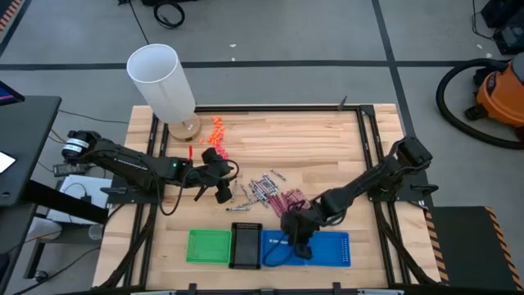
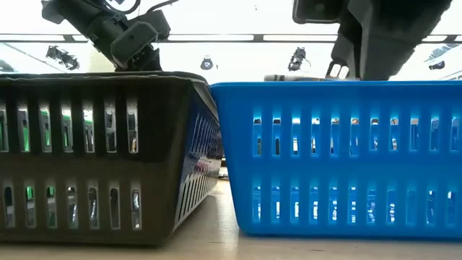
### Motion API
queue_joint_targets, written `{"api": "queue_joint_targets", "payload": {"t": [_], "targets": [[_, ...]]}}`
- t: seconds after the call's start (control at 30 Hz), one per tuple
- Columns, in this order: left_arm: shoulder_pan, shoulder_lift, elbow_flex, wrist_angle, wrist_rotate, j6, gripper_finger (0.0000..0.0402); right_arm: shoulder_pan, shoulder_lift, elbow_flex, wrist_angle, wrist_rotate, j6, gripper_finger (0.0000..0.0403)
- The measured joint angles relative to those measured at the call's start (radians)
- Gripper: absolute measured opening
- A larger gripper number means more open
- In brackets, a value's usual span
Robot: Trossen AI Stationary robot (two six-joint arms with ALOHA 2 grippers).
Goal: Sort crayons
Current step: Put the white crayon into the left blue bin
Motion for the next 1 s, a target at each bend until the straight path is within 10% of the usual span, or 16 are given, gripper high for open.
{"api": "queue_joint_targets", "payload": {"t": [0.63, 1.0], "targets": [[0.0, 0.0, 0.0, -0.013, -0.001, -0.022, 0.0162, -0.014, 0.058, 0.077, -0.143, -0.001, -0.027, 0.0118], [0.0, 0.0, 0.0, -0.001, 0.0, -0.028, 0.0162, -0.14, -0.011, 0.113, -0.241, 0.168, -0.206, 0.0119]]}}
